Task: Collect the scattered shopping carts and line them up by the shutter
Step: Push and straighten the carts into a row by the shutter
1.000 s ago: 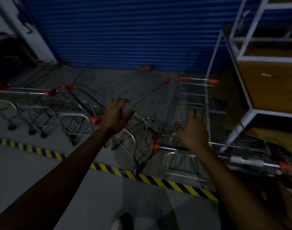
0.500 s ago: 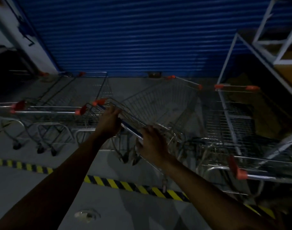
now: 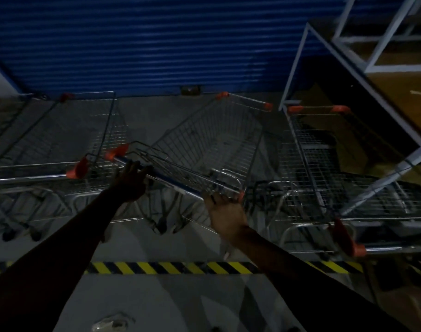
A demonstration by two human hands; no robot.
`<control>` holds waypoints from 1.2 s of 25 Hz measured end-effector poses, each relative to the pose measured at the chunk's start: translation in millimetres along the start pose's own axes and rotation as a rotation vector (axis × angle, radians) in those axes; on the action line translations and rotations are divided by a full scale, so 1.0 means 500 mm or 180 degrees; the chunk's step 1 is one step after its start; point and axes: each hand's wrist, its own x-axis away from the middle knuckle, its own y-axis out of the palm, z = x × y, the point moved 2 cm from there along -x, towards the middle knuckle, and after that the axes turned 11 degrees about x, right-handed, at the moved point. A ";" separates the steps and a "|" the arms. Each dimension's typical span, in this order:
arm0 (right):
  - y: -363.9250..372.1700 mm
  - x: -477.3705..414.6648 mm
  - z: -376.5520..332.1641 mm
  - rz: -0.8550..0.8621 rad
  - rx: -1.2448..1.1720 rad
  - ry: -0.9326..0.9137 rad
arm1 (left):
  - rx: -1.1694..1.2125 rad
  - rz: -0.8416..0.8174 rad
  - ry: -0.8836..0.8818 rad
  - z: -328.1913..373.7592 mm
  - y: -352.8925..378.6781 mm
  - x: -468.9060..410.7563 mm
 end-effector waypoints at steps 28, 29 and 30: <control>0.084 -0.097 0.421 -0.0026 0.0143 0.0538 | 0.0377 0.0376 0.0334 0.250 0.063 -0.132; 0.086 -0.072 0.411 0.0039 0.0157 0.0558 | 0.0412 0.0411 0.0374 0.251 0.068 -0.108; 0.081 -0.041 0.397 0.0085 0.0214 0.0593 | 0.0434 0.0425 0.0410 0.252 0.073 -0.081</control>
